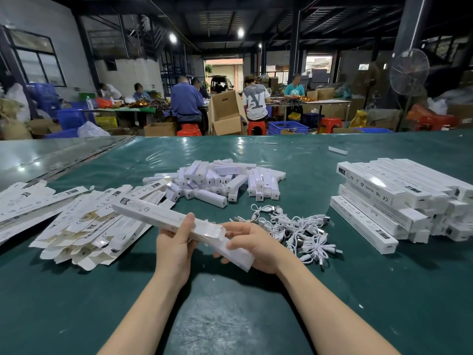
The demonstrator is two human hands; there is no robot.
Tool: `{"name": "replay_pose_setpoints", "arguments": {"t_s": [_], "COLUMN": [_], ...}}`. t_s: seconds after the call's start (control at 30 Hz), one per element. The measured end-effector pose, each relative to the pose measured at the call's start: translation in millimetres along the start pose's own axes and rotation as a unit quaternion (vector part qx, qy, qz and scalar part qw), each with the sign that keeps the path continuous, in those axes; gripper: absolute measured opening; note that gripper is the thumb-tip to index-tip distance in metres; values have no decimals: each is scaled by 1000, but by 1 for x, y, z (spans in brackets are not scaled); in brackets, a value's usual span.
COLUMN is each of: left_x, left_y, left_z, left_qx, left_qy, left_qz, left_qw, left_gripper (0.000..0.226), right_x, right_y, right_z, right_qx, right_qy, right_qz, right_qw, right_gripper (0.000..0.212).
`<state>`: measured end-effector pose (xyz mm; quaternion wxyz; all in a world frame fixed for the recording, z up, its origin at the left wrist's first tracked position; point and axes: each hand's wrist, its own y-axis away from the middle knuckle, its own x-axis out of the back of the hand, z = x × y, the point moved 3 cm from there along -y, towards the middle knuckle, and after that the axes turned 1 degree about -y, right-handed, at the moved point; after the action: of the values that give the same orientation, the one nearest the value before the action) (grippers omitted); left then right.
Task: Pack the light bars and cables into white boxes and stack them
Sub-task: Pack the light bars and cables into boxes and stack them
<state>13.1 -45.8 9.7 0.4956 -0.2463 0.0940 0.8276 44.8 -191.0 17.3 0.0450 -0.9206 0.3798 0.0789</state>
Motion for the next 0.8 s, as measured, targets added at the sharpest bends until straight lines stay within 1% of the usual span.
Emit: {"name": "replay_pose_setpoints", "arguments": {"t_s": [0.07, 0.13, 0.2, 0.27, 0.3, 0.37, 0.47, 0.6, 0.67, 0.73, 0.8], "left_x": [2, 1, 0, -2, -3, -6, -10, -11, -12, -15, -17], "left_y": [-1, 0, 3, 5, 6, 8, 9, 8, 10, 12, 13], "left_z": [3, 3, 2, 1, 1, 0, 0, 3, 3, 3, 3], "left_qx": [-6, -5, -8, 2, 14, 43, 73, 105, 123, 144, 159], "left_qy": [-3, -10, -25, -21, -4, 42, 102, 165, 187, 211, 227], "left_qz": [6, 8, 6, 9, 10, 7, 0, -6, -11, -23, -33], "left_qw": [1000, 1000, 1000, 1000, 1000, 998, 992, 981, 975, 966, 960], "left_gripper": [21, 20, 19, 12, 7, 1, 4, 6, 10, 14, 15], "right_x": [1, 3, 3, 2, 1, 3, 2, 2, 2, 1, 2], "right_y": [0, 0, -1, -2, -1, 0, 2, 3, 4, 4, 4], "right_z": [1, 1, 1, 1, 0, -1, -7, -13, -13, -14, -13], "right_qx": [16, 23, 19, 12, 11, 11, 35, 65, 77, 89, 97], "right_qy": [-28, -45, -62, -94, -121, -192, -267, -315, -324, -312, -304], "right_qz": [28, 50, 51, 44, 40, 22, -25, -53, -53, -45, -48], "right_qw": [999, 997, 997, 995, 992, 981, 963, 945, 942, 945, 946], "right_gripper": [35, 27, 23, 21, 23, 35, 45, 65, 67, 71, 71]}}
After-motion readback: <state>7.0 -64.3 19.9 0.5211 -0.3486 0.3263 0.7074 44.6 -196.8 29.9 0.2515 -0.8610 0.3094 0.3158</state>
